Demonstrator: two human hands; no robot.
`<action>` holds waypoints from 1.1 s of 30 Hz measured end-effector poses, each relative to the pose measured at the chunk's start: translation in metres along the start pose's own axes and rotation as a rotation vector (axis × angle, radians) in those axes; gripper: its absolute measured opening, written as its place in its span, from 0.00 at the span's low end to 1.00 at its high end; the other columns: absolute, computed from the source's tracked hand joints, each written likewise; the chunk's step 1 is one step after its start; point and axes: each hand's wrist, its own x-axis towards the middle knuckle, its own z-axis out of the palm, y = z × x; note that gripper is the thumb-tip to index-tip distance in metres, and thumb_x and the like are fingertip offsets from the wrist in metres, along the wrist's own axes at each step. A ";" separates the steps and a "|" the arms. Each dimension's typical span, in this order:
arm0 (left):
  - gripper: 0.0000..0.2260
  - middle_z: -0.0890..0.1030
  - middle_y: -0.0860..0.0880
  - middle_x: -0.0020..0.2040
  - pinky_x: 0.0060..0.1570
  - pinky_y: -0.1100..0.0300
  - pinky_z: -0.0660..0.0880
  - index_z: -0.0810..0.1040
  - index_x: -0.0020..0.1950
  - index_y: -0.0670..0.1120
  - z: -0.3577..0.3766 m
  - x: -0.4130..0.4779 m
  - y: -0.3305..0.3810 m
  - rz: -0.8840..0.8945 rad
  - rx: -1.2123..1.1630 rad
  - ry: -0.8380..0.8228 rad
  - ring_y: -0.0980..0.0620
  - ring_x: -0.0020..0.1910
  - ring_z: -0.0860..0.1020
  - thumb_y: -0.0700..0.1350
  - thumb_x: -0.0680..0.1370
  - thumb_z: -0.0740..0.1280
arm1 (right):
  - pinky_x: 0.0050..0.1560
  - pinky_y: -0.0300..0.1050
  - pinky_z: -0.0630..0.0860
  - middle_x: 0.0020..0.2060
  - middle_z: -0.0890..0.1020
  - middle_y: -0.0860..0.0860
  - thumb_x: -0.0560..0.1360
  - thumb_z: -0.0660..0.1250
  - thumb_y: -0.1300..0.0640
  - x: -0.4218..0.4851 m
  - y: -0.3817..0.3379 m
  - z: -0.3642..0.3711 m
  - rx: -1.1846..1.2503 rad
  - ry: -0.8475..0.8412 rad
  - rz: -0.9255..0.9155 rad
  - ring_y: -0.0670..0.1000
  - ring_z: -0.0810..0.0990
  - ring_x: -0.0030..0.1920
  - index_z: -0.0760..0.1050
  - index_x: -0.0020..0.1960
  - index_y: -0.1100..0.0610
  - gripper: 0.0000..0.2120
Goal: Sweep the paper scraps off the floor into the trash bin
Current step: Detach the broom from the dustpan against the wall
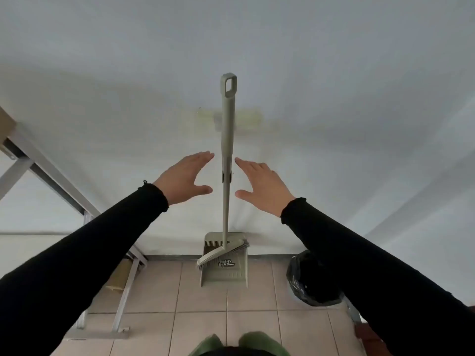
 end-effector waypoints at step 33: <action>0.12 0.77 0.54 0.44 0.39 0.58 0.71 0.78 0.48 0.47 -0.067 0.007 0.025 0.308 0.440 -0.151 0.54 0.45 0.70 0.34 0.71 0.61 | 0.36 0.46 0.73 0.32 0.76 0.49 0.75 0.70 0.53 -0.013 -0.092 -0.005 0.774 0.311 0.153 0.49 0.74 0.33 0.82 0.47 0.50 0.03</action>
